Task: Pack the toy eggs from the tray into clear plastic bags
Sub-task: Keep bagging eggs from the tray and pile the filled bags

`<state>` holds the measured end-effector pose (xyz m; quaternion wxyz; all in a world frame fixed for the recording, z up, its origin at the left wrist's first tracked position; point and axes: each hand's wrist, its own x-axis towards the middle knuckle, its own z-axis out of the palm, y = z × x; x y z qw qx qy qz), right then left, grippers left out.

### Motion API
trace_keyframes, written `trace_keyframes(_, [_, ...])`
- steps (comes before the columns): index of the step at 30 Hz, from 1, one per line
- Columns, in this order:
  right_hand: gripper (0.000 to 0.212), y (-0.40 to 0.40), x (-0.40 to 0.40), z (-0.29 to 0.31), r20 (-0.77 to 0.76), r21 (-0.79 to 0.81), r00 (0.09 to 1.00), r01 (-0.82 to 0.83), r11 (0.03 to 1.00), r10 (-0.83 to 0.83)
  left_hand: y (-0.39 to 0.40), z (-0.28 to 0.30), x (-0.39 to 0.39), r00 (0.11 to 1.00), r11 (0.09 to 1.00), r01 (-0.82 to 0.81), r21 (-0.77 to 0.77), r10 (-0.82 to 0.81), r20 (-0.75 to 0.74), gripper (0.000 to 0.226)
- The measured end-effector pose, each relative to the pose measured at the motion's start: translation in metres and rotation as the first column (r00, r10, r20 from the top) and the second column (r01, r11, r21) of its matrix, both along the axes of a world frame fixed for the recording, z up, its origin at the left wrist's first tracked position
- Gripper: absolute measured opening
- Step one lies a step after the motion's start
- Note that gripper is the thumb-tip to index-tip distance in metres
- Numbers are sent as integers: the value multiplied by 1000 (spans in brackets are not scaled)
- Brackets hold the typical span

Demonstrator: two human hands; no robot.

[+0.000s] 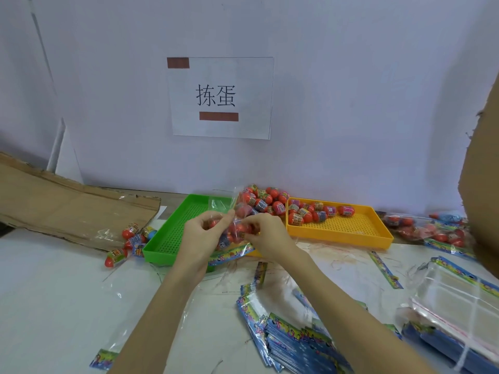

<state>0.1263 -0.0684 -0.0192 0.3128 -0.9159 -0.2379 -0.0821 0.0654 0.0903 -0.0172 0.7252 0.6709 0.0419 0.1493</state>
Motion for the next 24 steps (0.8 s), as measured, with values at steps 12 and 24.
trace_keyframes(12, [19,-48,-39,-7,-14,541,999,43,840,-43,-10,1,-2,998,993,62,100,-61,-17,48])
trace_keyframes(24, [22,-79,-77,26,112,760,993,-59,647,-40,-41,-6,-11,989,966,137,220,-147,32,31])
